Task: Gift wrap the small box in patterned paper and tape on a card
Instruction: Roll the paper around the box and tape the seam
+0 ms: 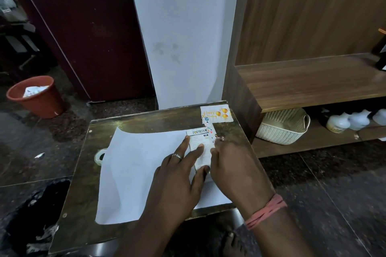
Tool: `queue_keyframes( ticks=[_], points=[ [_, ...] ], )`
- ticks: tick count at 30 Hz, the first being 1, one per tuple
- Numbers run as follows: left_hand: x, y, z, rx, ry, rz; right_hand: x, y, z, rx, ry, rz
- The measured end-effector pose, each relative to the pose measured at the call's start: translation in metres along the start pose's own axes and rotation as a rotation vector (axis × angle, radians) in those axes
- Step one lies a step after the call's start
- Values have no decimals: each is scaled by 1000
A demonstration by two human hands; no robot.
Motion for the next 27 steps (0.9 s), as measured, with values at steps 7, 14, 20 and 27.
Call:
queue_keyframes(
  ticks=[7,14,20,27],
  points=[
    [-1,-4,0,45,-26,28,-8,29,-8,-340,-119,4],
    [-1,-11,-6,241,-61,66,-10,60,-30,-1171,-268,-210],
    [1,-9,-9,378,-83,71,-8,55,-35,-1221,-270,-268],
    [3,-9,-6,386,-83,78,-5,35,-31,-731,39,-104]
  ],
)
Point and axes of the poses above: each hand's wrist, its own x-axis away from the middle knuckle, its own z-axis out of the back of the hand, y = z × x, the point moved 7 cm from there along -x, towards the middle knuckle, and after that the axes turned 3 degrees about x, right-handed, at the moved point
